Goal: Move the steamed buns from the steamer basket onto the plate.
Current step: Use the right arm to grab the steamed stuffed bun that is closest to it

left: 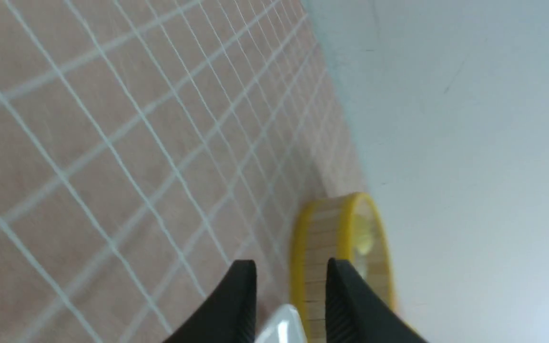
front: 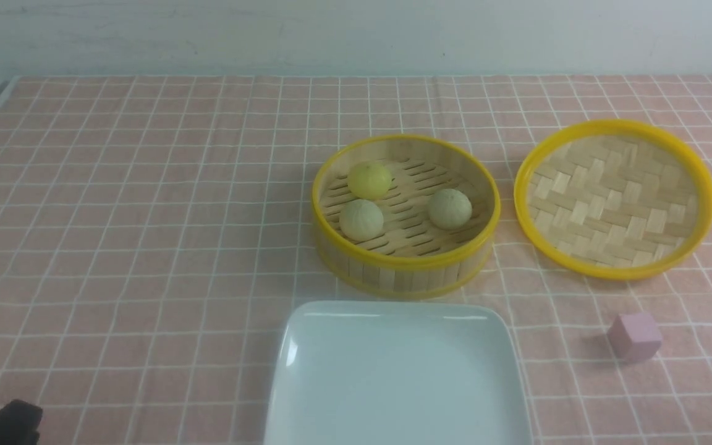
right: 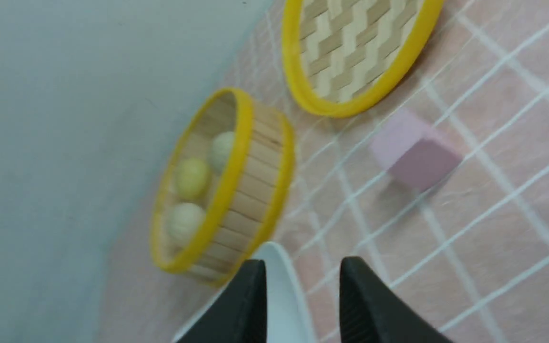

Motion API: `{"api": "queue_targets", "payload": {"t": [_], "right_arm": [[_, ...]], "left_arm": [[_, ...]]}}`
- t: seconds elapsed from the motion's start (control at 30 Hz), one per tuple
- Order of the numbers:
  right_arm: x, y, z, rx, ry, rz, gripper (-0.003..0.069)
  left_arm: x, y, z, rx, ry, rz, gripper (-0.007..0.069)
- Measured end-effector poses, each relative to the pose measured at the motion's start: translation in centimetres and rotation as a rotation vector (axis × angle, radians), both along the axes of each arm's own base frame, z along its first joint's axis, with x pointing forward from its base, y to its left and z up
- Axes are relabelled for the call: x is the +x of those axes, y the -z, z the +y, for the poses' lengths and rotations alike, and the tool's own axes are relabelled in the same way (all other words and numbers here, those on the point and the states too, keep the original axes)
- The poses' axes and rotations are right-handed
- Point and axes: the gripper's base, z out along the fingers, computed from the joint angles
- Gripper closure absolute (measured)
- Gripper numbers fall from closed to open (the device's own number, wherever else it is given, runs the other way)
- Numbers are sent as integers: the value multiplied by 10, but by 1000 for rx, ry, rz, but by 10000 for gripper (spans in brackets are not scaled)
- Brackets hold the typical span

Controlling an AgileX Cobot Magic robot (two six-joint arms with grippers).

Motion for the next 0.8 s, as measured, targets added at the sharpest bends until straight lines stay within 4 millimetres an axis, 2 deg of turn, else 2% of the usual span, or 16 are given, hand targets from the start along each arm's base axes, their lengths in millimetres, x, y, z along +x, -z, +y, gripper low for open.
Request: {"api": "queue_targets", "payload": {"t": [0.1,0.17,0.23,0.37,0.5,0.57,0.67,0.7,0.73,0.8], "right_arm": [[0,-3,2,132,-2,-3,420],[0,-4,2,154,4,-8,420],[0,-5,2,160,5,-10,420],[-1,-9,3,136,-15,-26,420],[-4,-42,3,-32,-39,-157,430],[-4,-64,3,-152,-51,-205,473],[5,-91,6,-366,-124,-188,582],[13,-100,8,-468,-189,-136,640],[22,-107,10,-527,-254,-76,665],[41,-110,11,-613,-368,61,671]], "left_arm": [[0,-2,-1,-118,-6,-2,384],[0,-3,-1,-135,-11,-11,384],[0,-3,-1,-133,-16,-19,384],[-1,-6,-2,-10,26,-17,393],[-8,-37,-8,165,113,-64,447],[-11,-56,-10,249,153,-68,491],[-6,-69,-13,392,246,52,566],[-1,-70,-14,442,304,147,592],[4,-70,-16,479,379,262,613],[12,-69,-17,507,459,384,623]]}}
